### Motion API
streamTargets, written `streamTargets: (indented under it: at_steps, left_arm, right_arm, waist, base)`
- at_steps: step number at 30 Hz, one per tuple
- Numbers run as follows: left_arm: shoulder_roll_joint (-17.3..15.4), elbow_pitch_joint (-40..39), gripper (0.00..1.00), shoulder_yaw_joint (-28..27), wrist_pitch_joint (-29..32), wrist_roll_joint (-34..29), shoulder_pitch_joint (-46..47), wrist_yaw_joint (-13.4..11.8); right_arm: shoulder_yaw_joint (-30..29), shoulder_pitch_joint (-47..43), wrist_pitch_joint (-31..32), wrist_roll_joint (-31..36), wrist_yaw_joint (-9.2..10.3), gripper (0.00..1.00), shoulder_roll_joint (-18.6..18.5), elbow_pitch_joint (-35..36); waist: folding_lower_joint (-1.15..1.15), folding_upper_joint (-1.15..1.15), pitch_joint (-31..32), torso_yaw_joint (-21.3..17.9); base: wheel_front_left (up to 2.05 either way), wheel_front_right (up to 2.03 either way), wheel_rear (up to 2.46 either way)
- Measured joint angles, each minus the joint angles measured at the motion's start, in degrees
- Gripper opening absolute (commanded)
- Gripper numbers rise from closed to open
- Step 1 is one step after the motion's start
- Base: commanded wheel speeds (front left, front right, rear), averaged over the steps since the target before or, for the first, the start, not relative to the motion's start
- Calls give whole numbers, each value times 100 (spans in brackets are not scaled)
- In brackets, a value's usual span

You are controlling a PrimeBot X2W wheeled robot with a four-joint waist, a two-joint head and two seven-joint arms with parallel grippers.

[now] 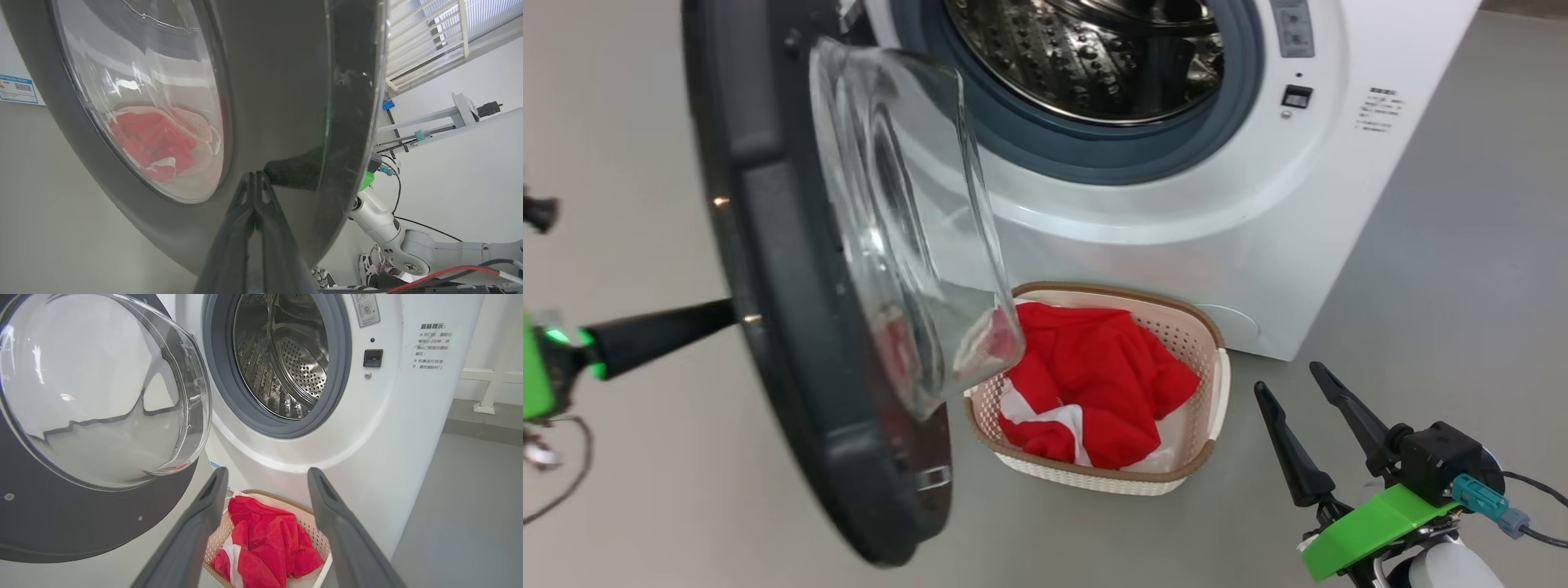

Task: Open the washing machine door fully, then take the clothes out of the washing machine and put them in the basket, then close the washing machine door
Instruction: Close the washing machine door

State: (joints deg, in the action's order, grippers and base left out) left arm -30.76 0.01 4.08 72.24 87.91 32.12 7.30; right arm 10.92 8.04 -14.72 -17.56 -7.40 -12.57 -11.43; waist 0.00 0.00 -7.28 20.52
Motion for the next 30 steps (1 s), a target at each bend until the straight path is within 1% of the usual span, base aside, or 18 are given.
streamTargets:
  at_steps: [1,8,18,22,30]
  left_arm:
    - [0,0,0,0,0,0,0,0]
    - [386,-185,0,312,-453,-237,50,0]
    - [779,-114,0,735,-1214,-448,527,0]
    - [804,-52,0,867,-1429,-450,764,0]
    - [756,100,0,1050,-1860,-468,1100,0]
  right_arm:
    - [0,0,0,0,0,100,0,0]
    - [-19,9,0,2,0,100,75,29]
    - [-83,32,0,60,0,100,178,92]
    - [-114,166,0,83,0,100,204,119]
    - [-242,285,0,130,0,100,353,187]
  waist:
    - [0,0,0,0]
    - [0,0,-72,-288]
    - [0,0,-286,-738]
    - [0,0,-417,-919]
    - [0,0,-687,-1300]
  base:
    - [0,0,0]
    - [0,0,0]
    - [0,0,0]
    - [0,0,0]
    - [0,0,0]
